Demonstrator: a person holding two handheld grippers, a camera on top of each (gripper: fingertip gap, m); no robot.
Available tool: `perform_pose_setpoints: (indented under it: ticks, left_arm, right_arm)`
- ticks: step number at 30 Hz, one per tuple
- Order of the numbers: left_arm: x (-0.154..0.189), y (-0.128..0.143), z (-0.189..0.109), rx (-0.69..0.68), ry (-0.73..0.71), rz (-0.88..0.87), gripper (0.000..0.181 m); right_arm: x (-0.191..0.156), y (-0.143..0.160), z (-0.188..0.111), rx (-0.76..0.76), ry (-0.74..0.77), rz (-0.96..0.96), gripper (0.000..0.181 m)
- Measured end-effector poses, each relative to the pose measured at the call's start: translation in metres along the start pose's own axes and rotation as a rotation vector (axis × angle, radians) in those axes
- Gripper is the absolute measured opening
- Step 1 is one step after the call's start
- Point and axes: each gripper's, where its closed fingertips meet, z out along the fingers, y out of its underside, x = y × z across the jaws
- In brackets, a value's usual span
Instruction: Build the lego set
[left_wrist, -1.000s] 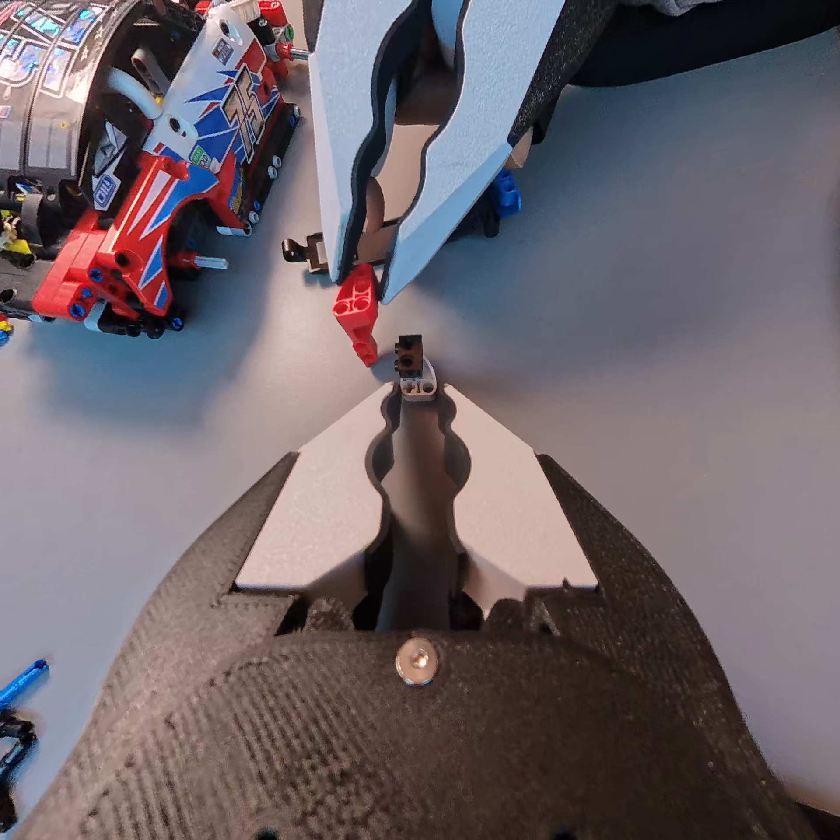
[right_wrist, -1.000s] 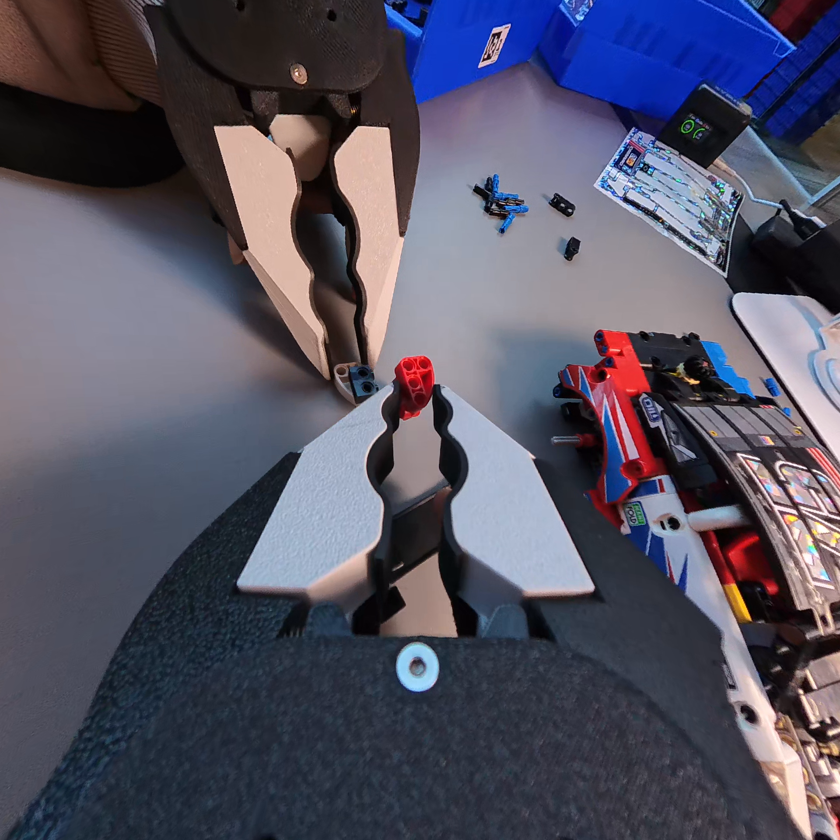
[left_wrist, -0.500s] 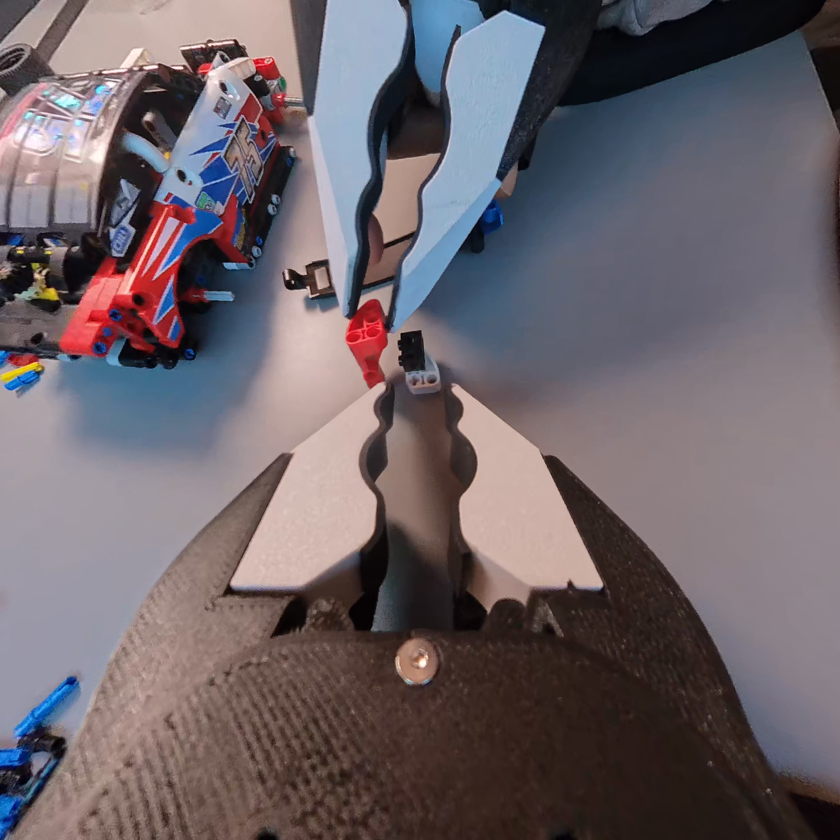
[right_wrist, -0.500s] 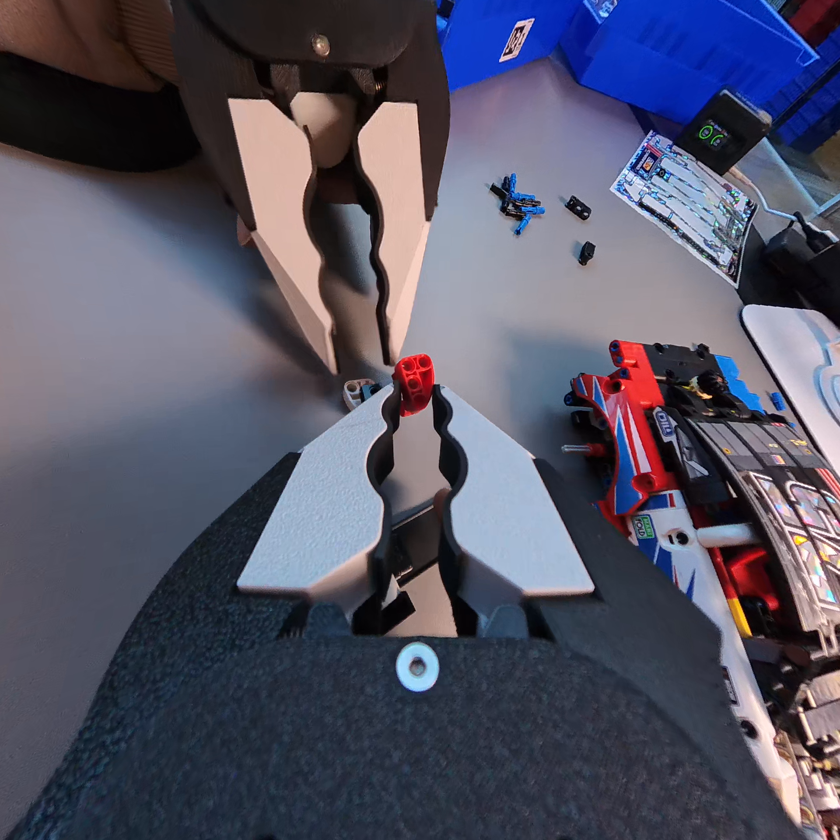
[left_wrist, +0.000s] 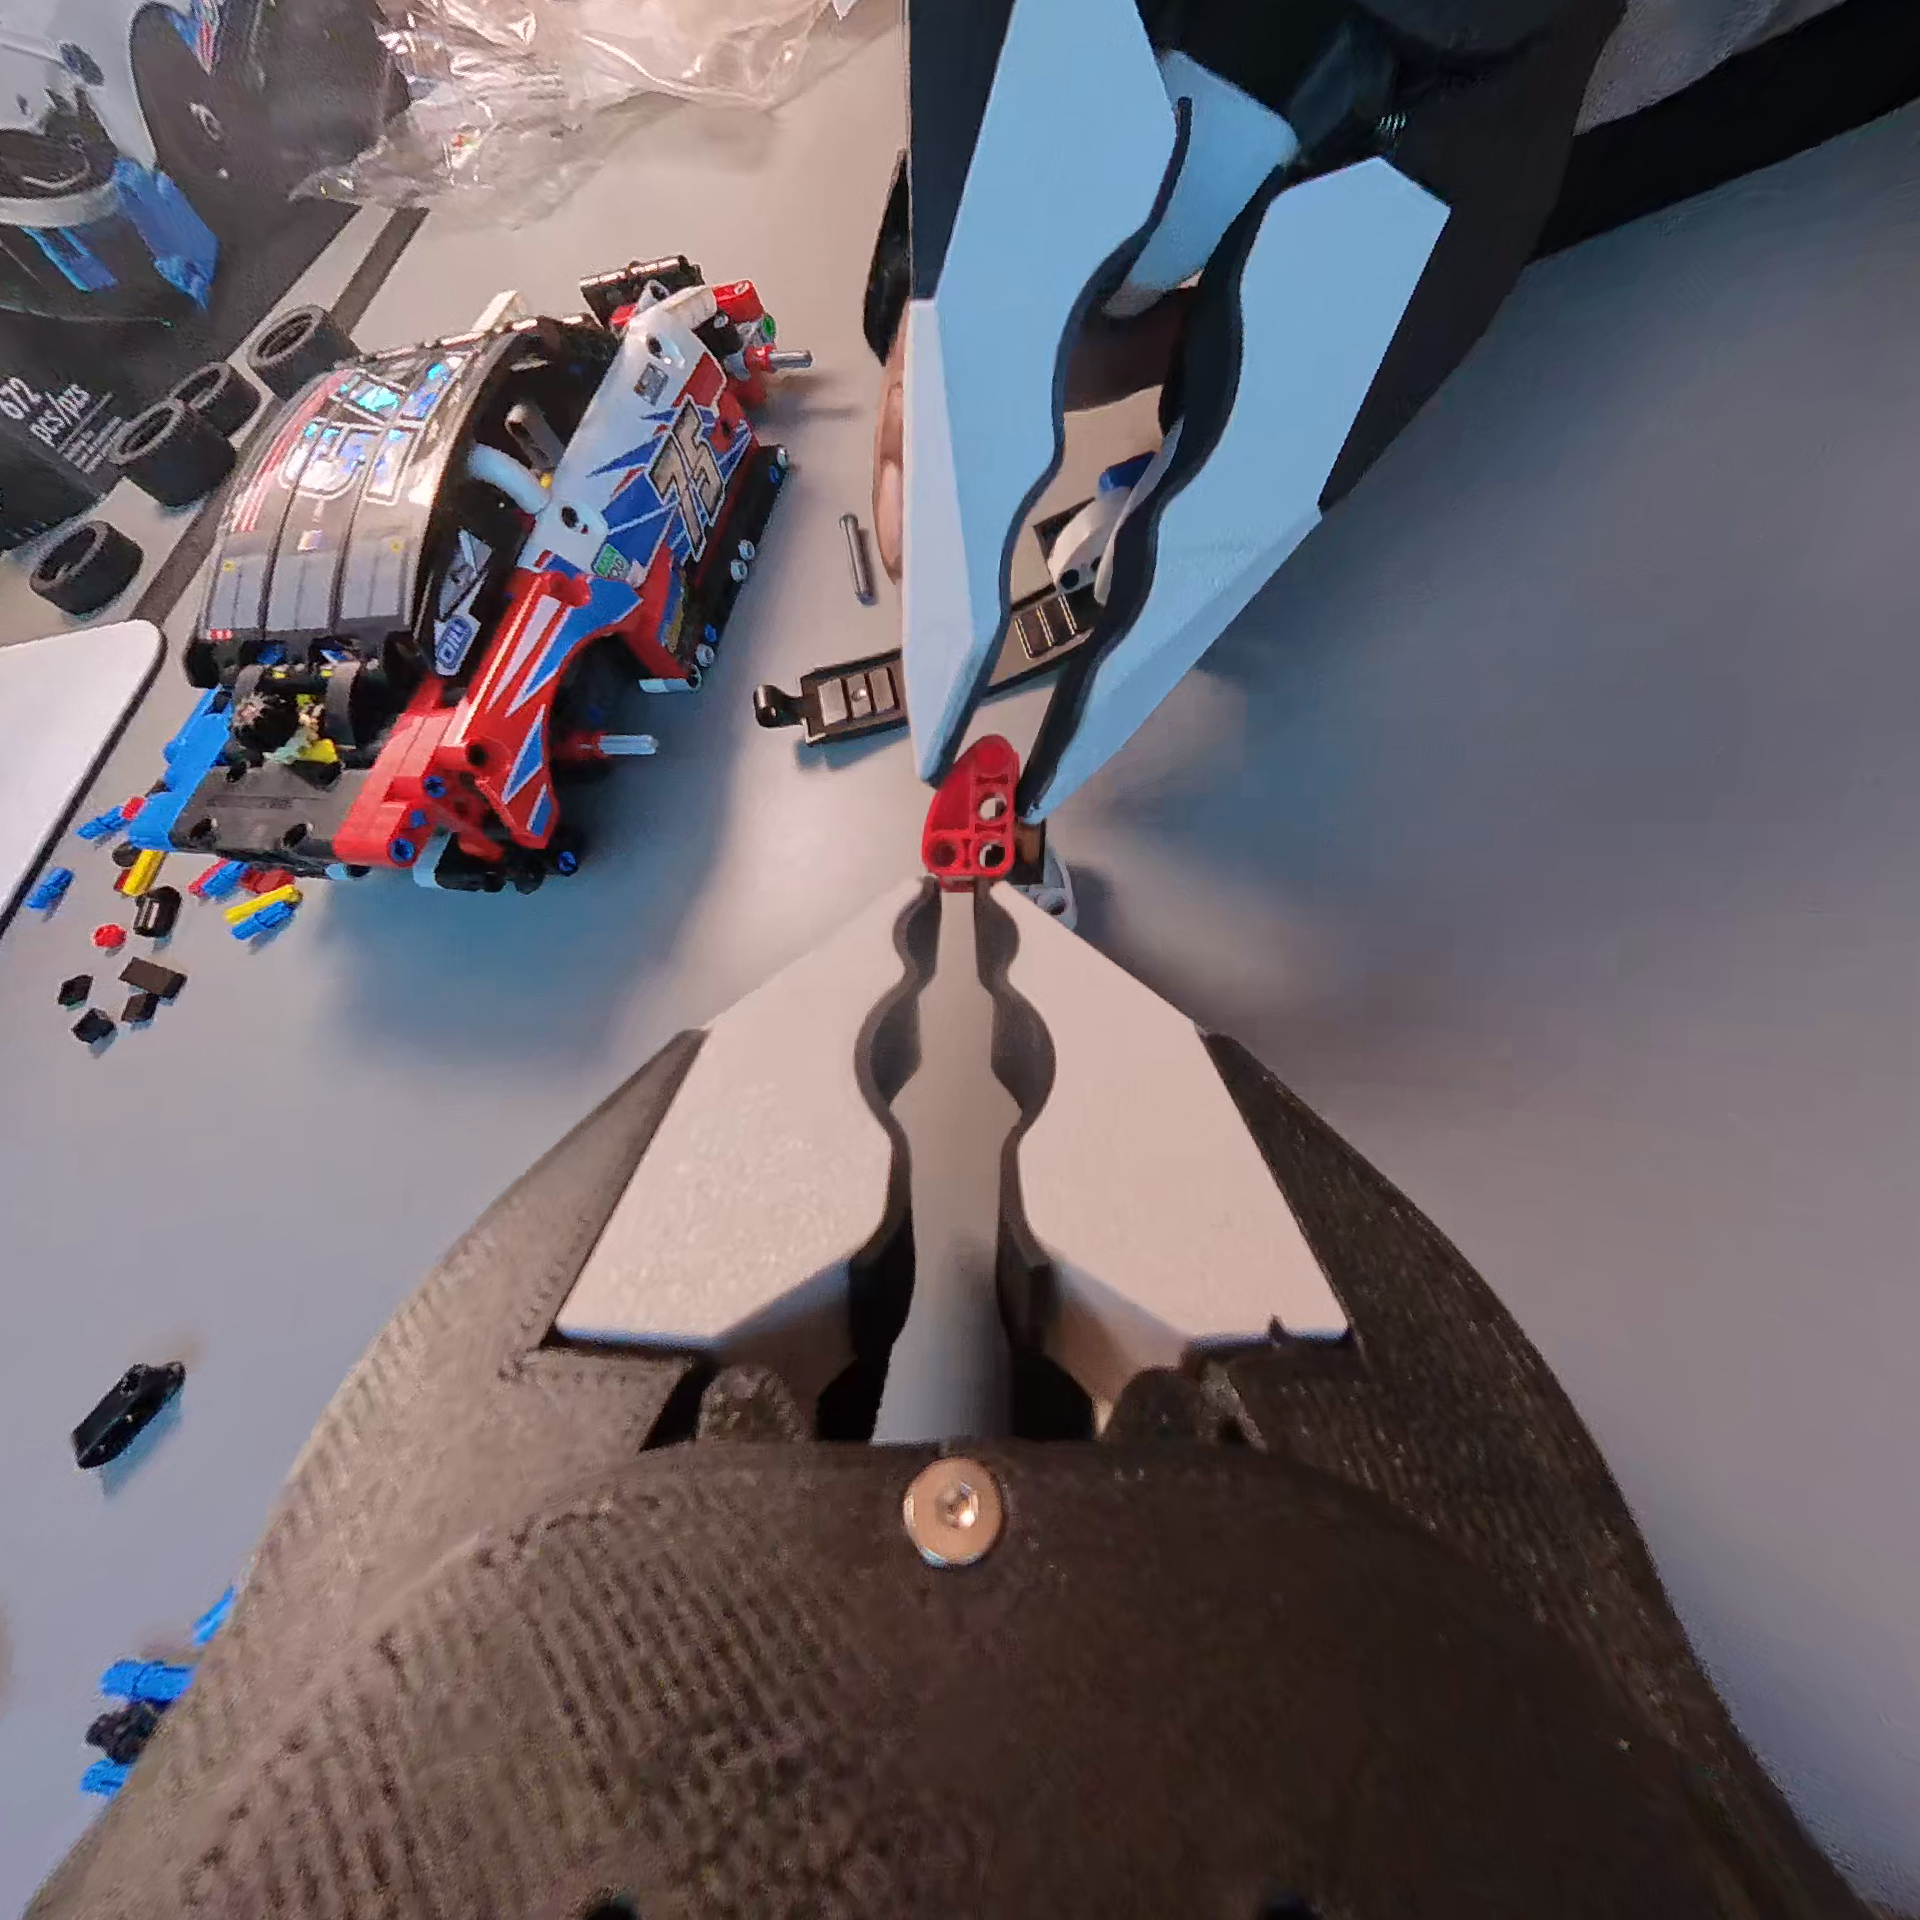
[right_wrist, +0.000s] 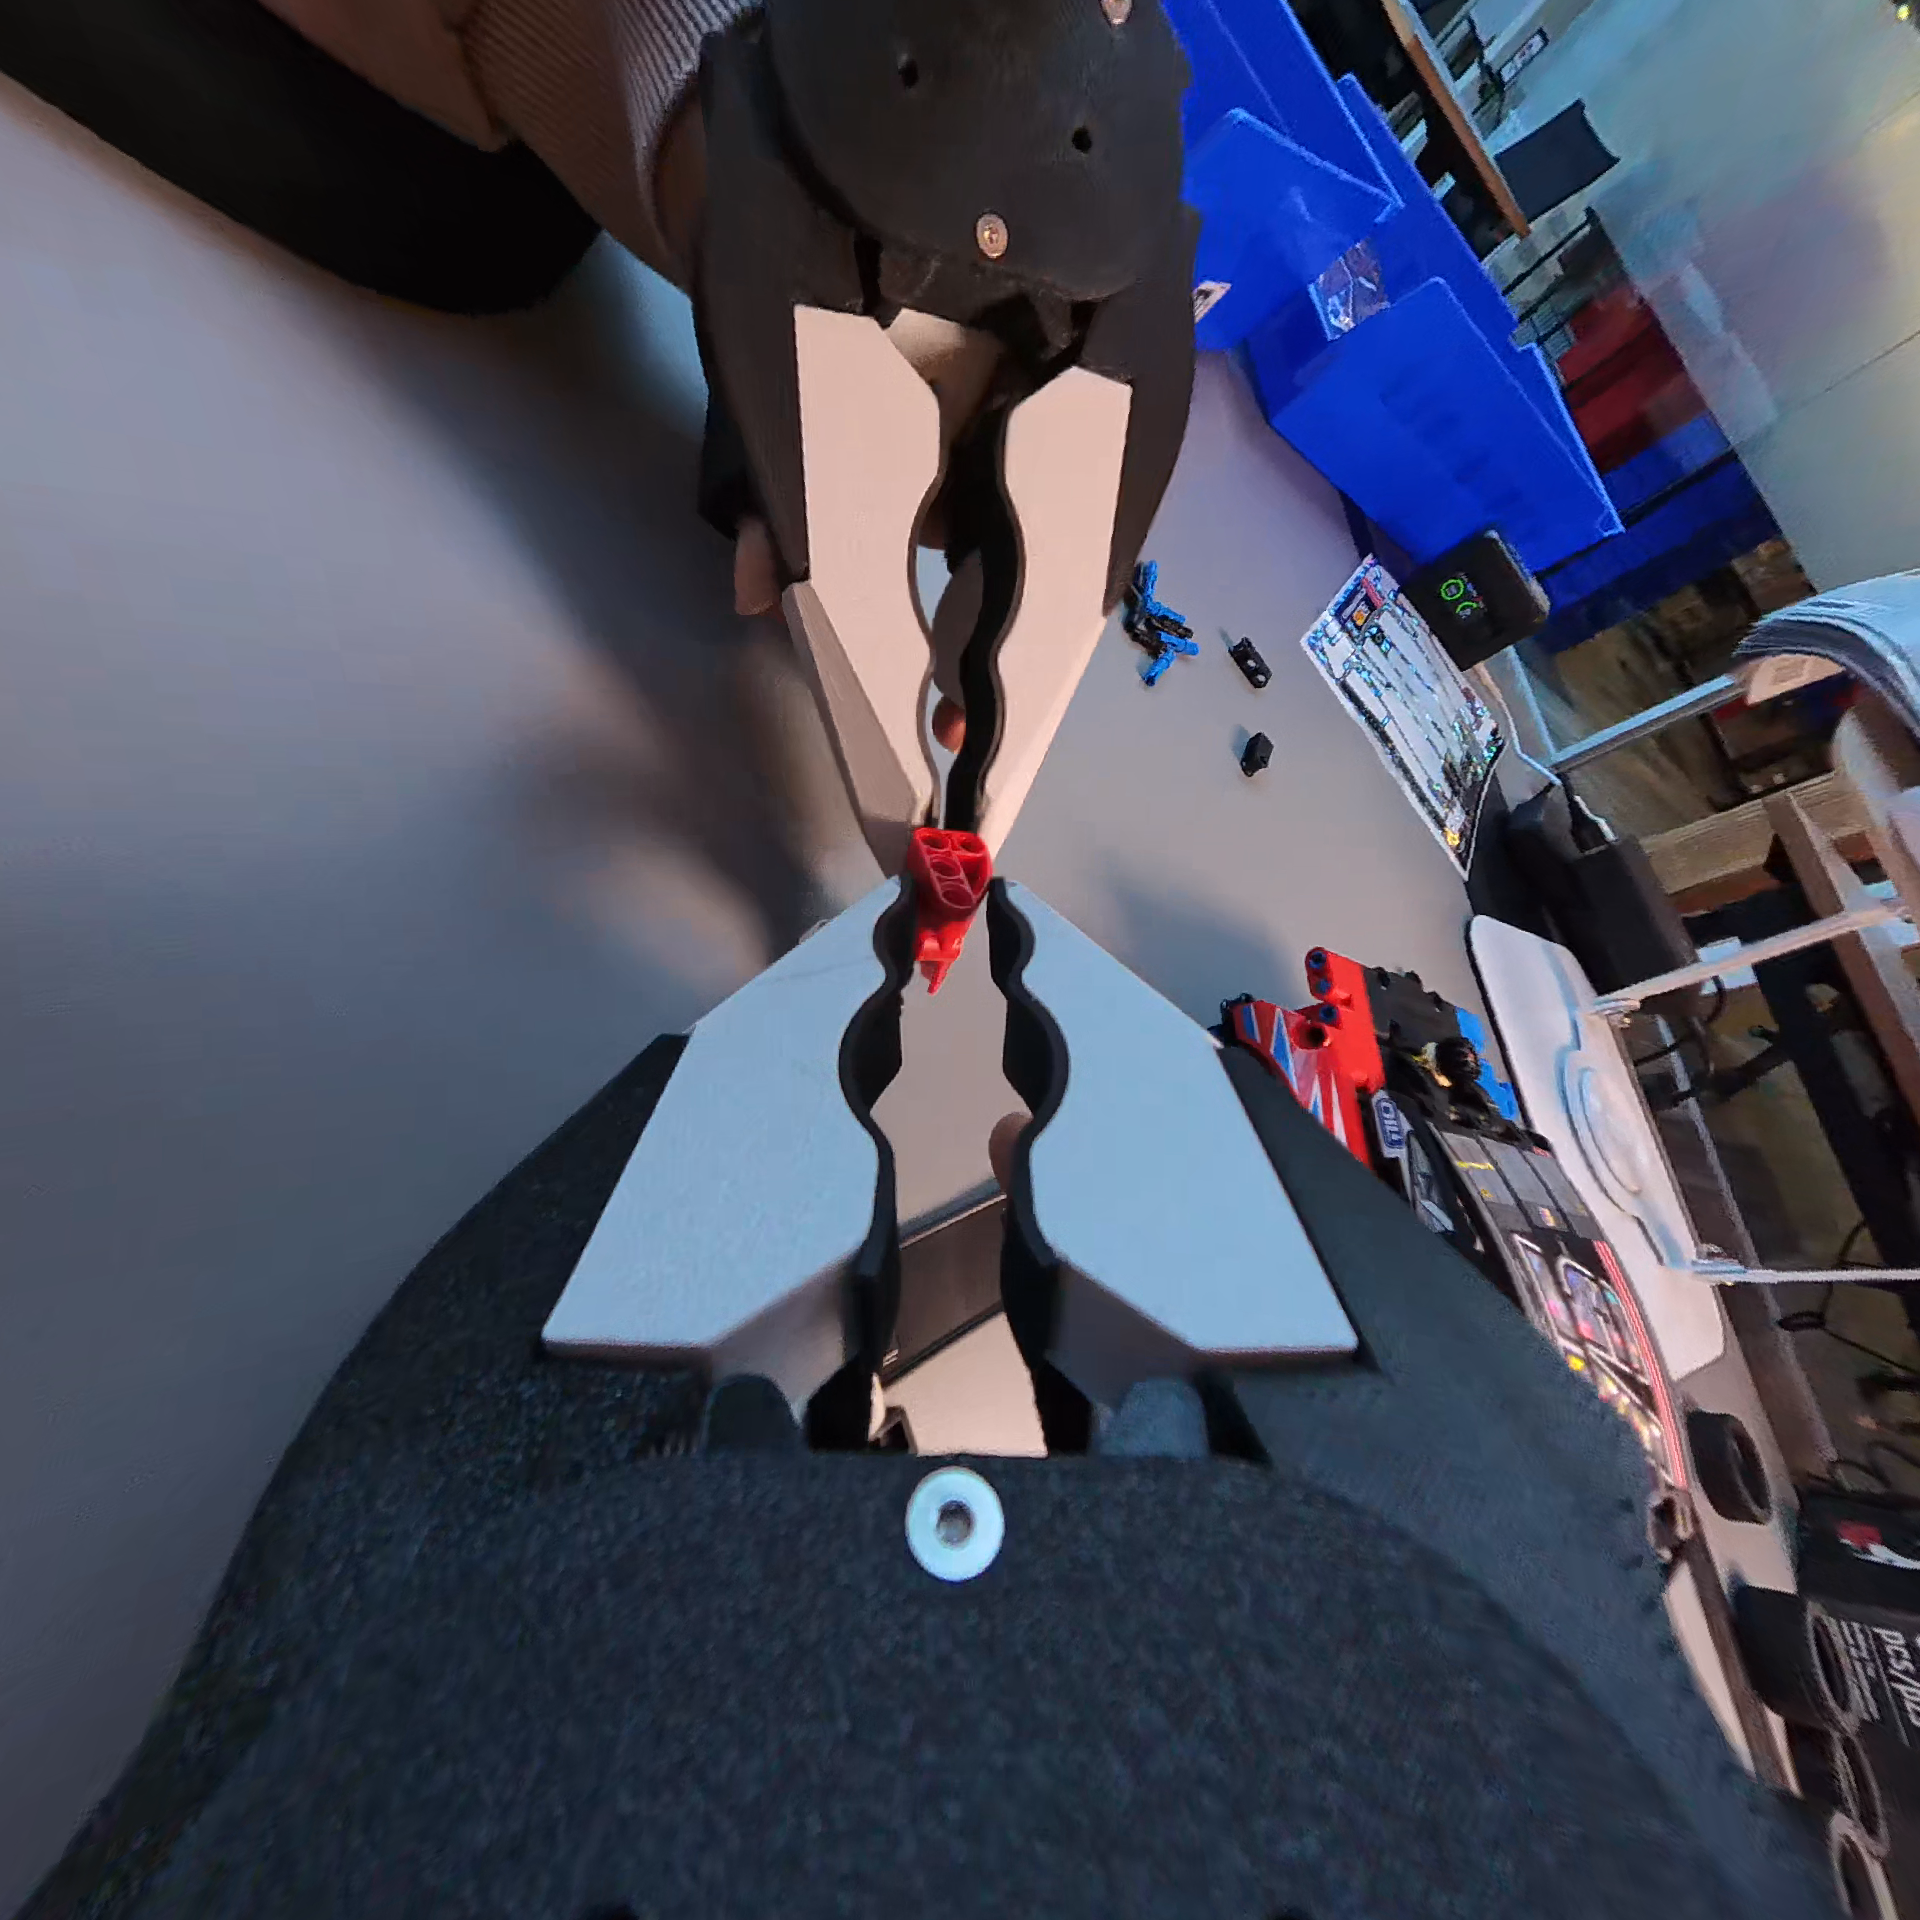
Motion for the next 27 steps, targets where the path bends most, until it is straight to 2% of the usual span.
perform_pose_setpoints:
  ticks: [5, 7, 10, 12, 14, 17, 21, 23, 27]
  left_arm:
    - [-0.007, -0.014, -0.009, 0.078, -0.024, -0.021, 0.000]
    - [-0.012, -0.015, -0.012, 0.084, -0.044, -0.035, 0.000]
    - [-0.015, -0.014, -0.014, 0.088, -0.042, -0.060, 0.000]
    - [-0.017, -0.010, -0.012, 0.070, -0.041, -0.074, 0.000]
    - [-0.016, -0.001, -0.008, 0.028, -0.025, -0.101, 0.000]
    - [-0.016, 0.009, -0.003, -0.020, -0.015, -0.146, 0.000]
    - [-0.018, 0.010, -0.002, -0.028, -0.017, -0.170, 0.000]
    - [-0.018, 0.011, -0.002, -0.032, -0.016, -0.179, 0.002]
    - [-0.017, 0.010, -0.003, -0.024, -0.010, -0.186, 0.002]
  right_arm:
    - [0.010, -0.011, -0.013, 0.109, -0.050, 0.175, 0.011]
    - [0.030, -0.006, -0.029, 0.117, -0.052, 0.263, 0.018]
    - [0.049, 0.041, -0.060, -0.059, -0.103, 0.362, 0.016]
    - [0.062, 0.073, -0.074, -0.136, -0.063, 0.408, 0.014]
    - [0.057, 0.095, -0.079, -0.193, -0.089, 0.449, 0.014]
    - [0.045, 0.099, -0.073, -0.196, -0.138, 0.463, 0.014]
    - [0.033, 0.056, -0.049, -0.115, -0.206, 0.414, 0.013]
    - [0.024, 0.047, -0.032, -0.163, -0.250, 0.395, 0.013]
    - [0.007, 0.048, -0.005, -0.245, -0.362, 0.293, 0.018]
